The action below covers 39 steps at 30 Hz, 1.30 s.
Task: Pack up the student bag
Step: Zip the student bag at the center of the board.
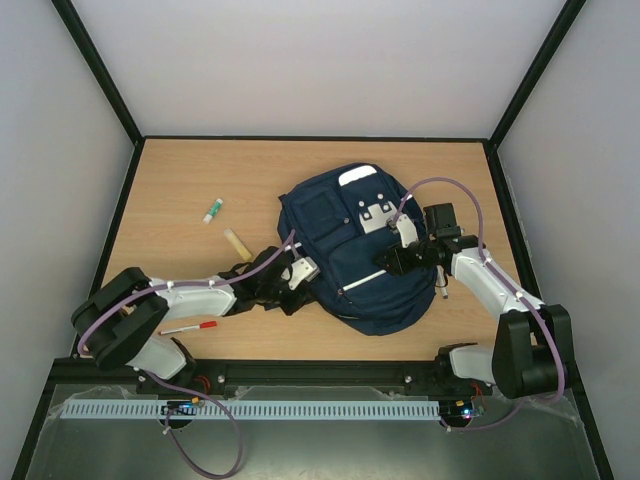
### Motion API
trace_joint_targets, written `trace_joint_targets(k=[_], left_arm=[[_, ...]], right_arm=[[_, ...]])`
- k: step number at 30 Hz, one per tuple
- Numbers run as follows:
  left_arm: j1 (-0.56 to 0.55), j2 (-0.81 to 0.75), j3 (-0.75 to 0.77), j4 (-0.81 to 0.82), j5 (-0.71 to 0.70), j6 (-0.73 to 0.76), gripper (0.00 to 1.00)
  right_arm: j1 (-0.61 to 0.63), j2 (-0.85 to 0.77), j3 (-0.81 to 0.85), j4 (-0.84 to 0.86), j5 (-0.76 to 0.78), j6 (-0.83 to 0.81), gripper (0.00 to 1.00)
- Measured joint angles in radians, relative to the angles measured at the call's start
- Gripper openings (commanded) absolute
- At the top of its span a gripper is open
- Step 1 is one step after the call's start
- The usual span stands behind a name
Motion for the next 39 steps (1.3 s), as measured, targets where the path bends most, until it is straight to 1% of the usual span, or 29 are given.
trace_joint_targets(k=[4, 8, 16, 17, 20, 21, 24, 27, 29, 31, 34, 37, 39], left_arm=[[-0.001, 0.011, 0.0, 0.007, -0.01, -0.01, 0.39], [-0.003, 0.038, 0.0, 0.007, -0.039, -0.014, 0.4], [-0.009, 0.067, 0.0, 0.006, -0.051, -0.01, 0.27], [-0.009, 0.067, 0.0, 0.006, -0.051, -0.01, 0.23], [-0.013, 0.067, 0.0, 0.005, -0.051, -0.016, 0.2], [-0.014, 0.067, 0.0, 0.002, -0.052, -0.017, 0.19], [-0.025, 0.068, 0.007, -0.023, -0.063, -0.023, 0.12], [-0.034, 0.068, 0.022, -0.049, -0.081, -0.041, 0.07], [-0.05, 0.068, 0.037, -0.074, -0.094, -0.056, 0.05], [-0.062, 0.068, 0.055, -0.105, -0.117, -0.073, 0.04], [-0.077, 0.068, 0.08, -0.154, -0.153, -0.099, 0.03], [-0.09, 0.066, 0.097, -0.196, -0.188, -0.126, 0.02], [-0.095, 0.063, 0.109, -0.227, -0.209, -0.14, 0.02]], right_arm=[[0.0, 0.0, 0.0, 0.0, 0.001, -0.001, 0.49], [0.0, 0.0, 0.0, -0.001, 0.002, -0.001, 0.49], [0.0, 0.001, 0.0, -0.001, 0.002, -0.002, 0.49], [0.0, 0.002, 0.0, -0.001, 0.002, -0.001, 0.49], [0.0, 0.003, 0.0, -0.001, 0.002, -0.002, 0.49], [0.0, 0.003, 0.0, -0.001, 0.002, -0.002, 0.49], [0.0, 0.006, 0.002, -0.001, 0.001, -0.001, 0.44], [0.002, 0.005, 0.002, -0.001, -0.003, 0.008, 0.41], [0.012, -0.004, 0.002, -0.003, -0.002, 0.018, 0.39], [0.045, -0.015, 0.009, -0.003, 0.007, 0.032, 0.38], [0.127, -0.005, 0.052, -0.001, 0.02, 0.047, 0.35], [0.209, 0.058, 0.118, 0.011, 0.029, 0.056, 0.33], [0.255, 0.126, 0.157, 0.02, 0.033, 0.063, 0.32]])
